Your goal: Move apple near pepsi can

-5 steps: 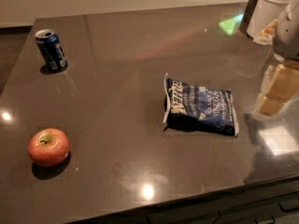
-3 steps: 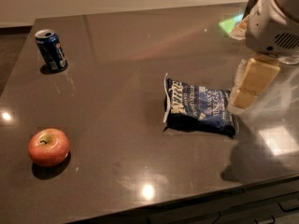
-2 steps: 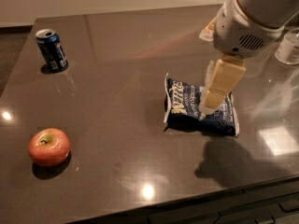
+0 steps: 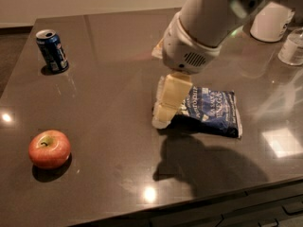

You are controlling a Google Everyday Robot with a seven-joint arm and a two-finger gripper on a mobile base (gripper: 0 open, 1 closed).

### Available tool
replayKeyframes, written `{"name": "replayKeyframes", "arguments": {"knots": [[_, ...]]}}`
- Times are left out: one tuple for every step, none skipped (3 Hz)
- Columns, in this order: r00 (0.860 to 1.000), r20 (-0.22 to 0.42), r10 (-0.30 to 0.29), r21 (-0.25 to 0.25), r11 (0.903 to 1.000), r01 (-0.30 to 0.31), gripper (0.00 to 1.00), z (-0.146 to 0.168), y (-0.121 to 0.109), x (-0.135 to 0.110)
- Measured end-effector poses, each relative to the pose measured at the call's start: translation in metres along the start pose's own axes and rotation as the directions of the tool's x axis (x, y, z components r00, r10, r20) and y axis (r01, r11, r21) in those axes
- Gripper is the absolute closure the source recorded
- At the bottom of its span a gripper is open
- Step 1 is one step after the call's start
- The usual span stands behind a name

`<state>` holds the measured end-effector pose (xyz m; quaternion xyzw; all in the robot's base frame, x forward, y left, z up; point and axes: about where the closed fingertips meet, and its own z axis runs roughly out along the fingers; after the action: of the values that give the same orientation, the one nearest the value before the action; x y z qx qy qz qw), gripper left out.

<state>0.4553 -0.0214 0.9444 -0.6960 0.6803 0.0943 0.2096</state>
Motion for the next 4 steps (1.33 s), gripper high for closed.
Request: {"name": "replayKeyframes", "arguments": {"knots": [[0.997,0.061,-0.04,-0.041,0.9983,0.042,0.0,0.031,0.011,-0.028],[0.989,0.107,-0.105,-0.048,0.9927,0.111,0.0,0.06,0.024,-0.055],[0.98,0.141,-0.141,-0.054,0.9872,0.15,0.0,0.084,0.031,-0.078],[0.972,0.164,-0.169,-0.087,0.9789,0.185,0.0,0.105,0.042,-0.098]]}}
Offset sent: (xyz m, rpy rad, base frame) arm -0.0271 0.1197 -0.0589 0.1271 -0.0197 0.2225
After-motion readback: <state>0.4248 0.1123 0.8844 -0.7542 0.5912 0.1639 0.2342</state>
